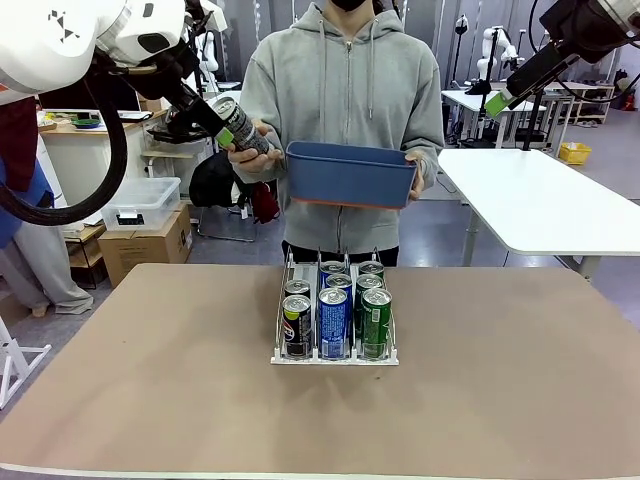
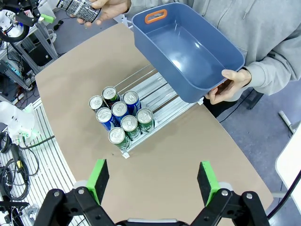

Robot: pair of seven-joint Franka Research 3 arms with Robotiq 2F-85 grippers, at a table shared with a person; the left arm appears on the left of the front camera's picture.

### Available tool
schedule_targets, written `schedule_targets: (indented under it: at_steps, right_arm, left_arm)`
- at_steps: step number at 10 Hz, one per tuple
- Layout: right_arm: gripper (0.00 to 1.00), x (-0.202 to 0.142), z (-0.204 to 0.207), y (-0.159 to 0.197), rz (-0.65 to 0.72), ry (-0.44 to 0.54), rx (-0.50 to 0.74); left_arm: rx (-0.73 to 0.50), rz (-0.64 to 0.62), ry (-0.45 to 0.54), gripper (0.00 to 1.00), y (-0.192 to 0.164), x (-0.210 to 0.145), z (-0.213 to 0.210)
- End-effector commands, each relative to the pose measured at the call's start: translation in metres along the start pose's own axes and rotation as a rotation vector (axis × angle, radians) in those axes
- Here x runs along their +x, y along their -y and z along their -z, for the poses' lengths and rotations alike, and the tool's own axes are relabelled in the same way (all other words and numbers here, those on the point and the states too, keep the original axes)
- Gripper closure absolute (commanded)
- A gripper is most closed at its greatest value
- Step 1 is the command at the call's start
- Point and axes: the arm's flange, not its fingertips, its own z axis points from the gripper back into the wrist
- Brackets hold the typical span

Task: Fill the beverage cans into the dispenser.
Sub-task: Pick up the Pepsi coke handed by the human.

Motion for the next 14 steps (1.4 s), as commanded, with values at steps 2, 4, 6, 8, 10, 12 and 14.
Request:
schedule_targets:
  at_steps: [2,4,6,8,10,12,14]
  right_arm:
    - [0.0,-0.001,0.0,0.0,0.002,0.005,0.01]
    - [0.0,-0.001,0.0,0.0,0.002,0.005,0.01]
    - [0.0,-0.001,0.0,0.0,0.002,0.005,0.01]
    - [0.0,-0.001,0.0,0.0,0.002,0.005,0.01]
    - [0.0,-0.001,0.0,0.0,0.002,0.005,0.01]
    - [0.0,-0.001,0.0,0.0,0.002,0.005,0.01]
    - [0.0,-0.001,0.0,0.0,0.002,0.005,0.01]
  left_arm:
    - [0.018,0.03,0.024,0.0,-0.001,-0.001,0.009]
    - [-0.005,0.045,0.081,0.0,-0.004,0.006,0.009]
    - [-0.002,0.045,0.088,0.0,-0.009,0.007,0.012]
    - [-0.007,0.05,0.104,0.0,-0.014,0.011,0.015]
    - [-0.002,0.051,0.117,0.0,-0.019,0.014,0.018]
    - [0.008,0.063,0.123,0.0,-0.021,0.017,0.019]
    - [0.009,0.073,0.11,0.0,-0.025,0.017,0.019]
